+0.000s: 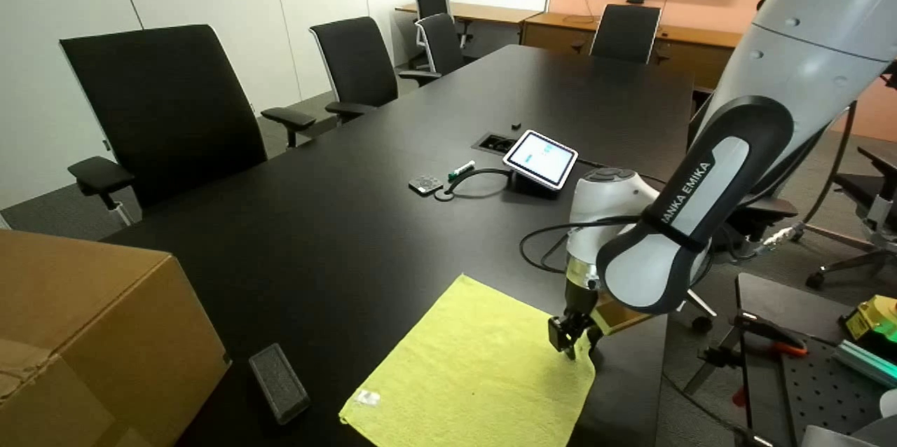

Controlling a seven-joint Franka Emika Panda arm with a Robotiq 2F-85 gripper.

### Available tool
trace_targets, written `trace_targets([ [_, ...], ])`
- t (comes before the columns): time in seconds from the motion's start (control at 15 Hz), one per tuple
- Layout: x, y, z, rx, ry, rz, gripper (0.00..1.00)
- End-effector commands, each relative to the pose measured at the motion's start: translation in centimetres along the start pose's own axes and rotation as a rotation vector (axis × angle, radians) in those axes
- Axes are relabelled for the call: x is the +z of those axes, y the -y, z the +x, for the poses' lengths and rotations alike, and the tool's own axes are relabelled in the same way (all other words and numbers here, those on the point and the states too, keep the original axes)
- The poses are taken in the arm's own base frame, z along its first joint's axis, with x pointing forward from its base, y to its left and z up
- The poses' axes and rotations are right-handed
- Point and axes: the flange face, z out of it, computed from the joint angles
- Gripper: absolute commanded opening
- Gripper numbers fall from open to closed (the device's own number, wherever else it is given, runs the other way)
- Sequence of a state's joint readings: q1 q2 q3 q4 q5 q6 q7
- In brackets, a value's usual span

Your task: Fold the yellow towel.

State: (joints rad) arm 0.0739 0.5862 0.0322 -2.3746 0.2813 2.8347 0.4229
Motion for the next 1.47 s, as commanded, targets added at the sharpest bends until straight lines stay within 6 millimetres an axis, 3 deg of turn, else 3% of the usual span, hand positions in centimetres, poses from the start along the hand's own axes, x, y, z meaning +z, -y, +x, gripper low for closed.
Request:
trace_targets([
  [0.0, -1.1, -1.8, -1.7, 0.034, 0.014, -0.009, 0.21],
  [0.13, -1.8, -2.5, -2.3, 0.053, 0.014, -0.001, 0.06],
  [0.33, -2.1, -3.8, -3.5, 0.070, 0.020, -0.014, 0.01],
  [0.47, -2.5, -4.5, -4.2, 0.075, 0.016, -0.018, 0.07],
  [0.73, -3.5, -5.0, -4.7, 0.080, -0.015, -0.002, 0.06],
  [1.07, -5.9, -3.9, -4.2, 0.077, -0.072, 0.036, 0.05],
  [1.4, -8.7, -0.3, -2.1, 0.051, -0.113, 0.092, 0.05],
])
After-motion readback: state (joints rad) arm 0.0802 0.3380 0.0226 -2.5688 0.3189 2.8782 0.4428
